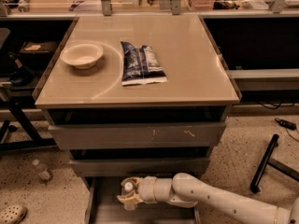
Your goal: Pick blue plastic bottle from bottom drawer and place on counter
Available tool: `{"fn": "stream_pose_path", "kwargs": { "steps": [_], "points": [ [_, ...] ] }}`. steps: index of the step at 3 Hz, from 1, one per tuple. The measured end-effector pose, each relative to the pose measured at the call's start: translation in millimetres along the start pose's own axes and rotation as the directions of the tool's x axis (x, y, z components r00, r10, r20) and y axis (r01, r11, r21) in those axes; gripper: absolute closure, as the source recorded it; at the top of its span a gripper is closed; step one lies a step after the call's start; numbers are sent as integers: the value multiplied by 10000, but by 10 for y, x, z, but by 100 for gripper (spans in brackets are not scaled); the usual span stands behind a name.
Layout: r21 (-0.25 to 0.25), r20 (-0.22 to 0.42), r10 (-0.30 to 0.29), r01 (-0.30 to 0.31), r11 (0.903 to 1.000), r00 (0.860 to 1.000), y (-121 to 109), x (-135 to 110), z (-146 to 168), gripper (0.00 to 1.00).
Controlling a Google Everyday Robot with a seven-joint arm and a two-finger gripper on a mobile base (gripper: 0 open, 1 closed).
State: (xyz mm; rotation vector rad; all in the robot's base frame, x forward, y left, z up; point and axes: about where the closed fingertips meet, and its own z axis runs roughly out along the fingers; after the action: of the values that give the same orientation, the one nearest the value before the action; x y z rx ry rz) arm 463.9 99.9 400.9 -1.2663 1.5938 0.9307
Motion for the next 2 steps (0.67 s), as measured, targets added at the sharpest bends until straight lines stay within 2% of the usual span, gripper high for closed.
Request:
{"fn": "stream_pose_path", "kwargs": {
  "steps": [1, 2],
  "points": [
    [127, 148, -24, 22, 9999, 9999, 48, -167, -54, 100],
    [412, 351, -183, 168, 9990, 9992, 115, -531, -205, 100]
  ]
}}
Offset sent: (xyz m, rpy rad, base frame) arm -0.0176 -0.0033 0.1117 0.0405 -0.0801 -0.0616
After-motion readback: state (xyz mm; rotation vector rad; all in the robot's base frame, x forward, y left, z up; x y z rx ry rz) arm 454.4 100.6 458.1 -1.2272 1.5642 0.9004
